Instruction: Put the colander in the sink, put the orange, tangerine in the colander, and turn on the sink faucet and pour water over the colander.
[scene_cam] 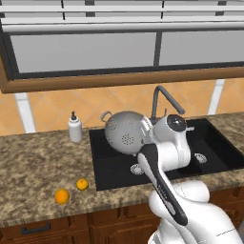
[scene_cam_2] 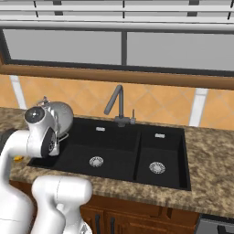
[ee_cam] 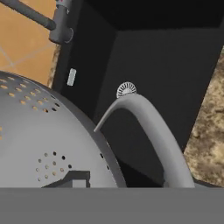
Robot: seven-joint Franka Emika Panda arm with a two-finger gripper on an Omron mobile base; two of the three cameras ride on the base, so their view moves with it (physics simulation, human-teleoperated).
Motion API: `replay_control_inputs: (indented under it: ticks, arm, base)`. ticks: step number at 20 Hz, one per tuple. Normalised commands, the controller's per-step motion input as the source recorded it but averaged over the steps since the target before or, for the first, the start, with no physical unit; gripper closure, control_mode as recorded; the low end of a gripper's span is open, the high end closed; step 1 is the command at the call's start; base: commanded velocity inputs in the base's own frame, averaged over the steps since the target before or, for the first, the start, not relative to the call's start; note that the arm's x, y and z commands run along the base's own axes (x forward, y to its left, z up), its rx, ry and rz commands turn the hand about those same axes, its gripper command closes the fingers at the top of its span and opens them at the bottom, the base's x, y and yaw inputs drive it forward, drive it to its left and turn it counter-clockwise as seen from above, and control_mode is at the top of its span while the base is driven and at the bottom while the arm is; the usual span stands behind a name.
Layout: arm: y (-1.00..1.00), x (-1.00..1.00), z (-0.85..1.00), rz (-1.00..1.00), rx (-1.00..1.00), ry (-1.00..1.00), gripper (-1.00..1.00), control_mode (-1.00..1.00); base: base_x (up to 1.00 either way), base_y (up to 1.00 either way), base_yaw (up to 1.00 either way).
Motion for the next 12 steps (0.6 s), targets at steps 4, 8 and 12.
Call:
replay_control_inputs:
  ticks: [4,8,12]
  arm:
    - [0.00,0.61,-0.07,-0.54,0.03,0.13,1.00,-1.00]
    - [0.00,0.57,-0.08,-0.69,0.13,0.16,1.00,-1.00]
    - [-0.04,0.26,-0.06,-0.64,0.30,0.22,1.00,-1.00]
  base:
    - [0.00,0.00,0.00]
    - [0.00,0.00,0.00]
    - [0.00,0.00,0.00]
